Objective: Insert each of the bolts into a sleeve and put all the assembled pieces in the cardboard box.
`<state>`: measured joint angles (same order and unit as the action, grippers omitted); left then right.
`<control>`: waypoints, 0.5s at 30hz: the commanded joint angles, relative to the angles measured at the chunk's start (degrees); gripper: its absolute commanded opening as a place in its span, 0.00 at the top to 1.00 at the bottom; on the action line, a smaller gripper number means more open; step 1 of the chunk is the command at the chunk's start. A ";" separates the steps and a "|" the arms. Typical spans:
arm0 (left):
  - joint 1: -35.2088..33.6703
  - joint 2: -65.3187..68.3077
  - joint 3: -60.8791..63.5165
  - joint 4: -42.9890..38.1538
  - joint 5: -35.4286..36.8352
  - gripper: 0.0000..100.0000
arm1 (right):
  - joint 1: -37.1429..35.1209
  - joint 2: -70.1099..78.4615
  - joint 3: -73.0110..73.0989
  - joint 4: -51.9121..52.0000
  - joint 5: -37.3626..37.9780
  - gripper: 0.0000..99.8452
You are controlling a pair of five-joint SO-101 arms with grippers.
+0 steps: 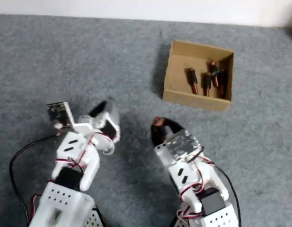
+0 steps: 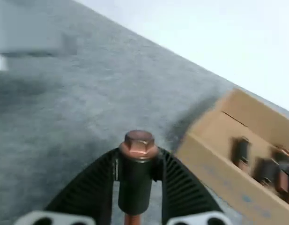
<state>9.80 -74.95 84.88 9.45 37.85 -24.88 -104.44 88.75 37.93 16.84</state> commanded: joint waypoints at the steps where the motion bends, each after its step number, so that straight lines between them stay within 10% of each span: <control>1: -1.98 8.40 -2.59 -4.66 -0.44 0.99 | 5.05 0.04 -1.80 -2.51 0.62 1.00; 7: -6.55 32.31 -14.02 -4.66 1.41 0.99 | 8.22 11.56 -12.00 -3.03 1.05 1.00; 15: -14.20 44.26 -20.44 -4.66 8.88 0.99 | 14.37 62.81 -56.48 -1.36 1.05 1.00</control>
<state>-3.65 -31.52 67.91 6.11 45.93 -12.04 -64.00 54.99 35.65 17.19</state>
